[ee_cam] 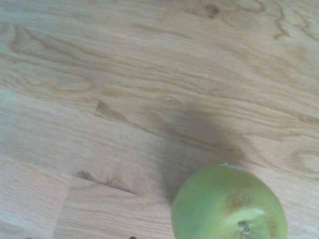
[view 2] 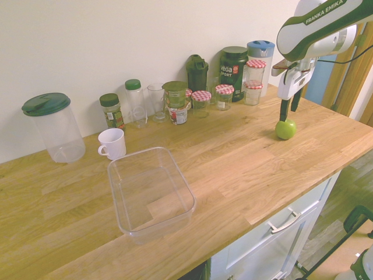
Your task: Put the apple into the container
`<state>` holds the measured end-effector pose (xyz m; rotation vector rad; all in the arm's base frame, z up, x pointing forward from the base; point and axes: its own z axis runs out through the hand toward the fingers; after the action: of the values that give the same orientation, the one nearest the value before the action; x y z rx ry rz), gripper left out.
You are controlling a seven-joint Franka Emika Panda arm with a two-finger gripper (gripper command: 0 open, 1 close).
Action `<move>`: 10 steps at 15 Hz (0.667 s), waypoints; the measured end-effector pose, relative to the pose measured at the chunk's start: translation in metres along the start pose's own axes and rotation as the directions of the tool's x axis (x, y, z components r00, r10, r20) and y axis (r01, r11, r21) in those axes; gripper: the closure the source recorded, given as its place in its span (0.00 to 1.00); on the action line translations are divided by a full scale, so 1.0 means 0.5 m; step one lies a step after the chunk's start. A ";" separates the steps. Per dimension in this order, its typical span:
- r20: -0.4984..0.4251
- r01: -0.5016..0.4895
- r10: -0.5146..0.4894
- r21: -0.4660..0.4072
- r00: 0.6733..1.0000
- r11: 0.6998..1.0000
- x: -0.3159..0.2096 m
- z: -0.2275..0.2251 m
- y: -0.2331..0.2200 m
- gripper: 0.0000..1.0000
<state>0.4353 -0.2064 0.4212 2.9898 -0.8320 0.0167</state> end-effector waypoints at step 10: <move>0.002 0.036 -0.036 -0.065 0.999 0.997 0.029 0.128 -0.002 1.00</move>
<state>0.4481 -0.2157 0.3574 2.9435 -0.7633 -0.0119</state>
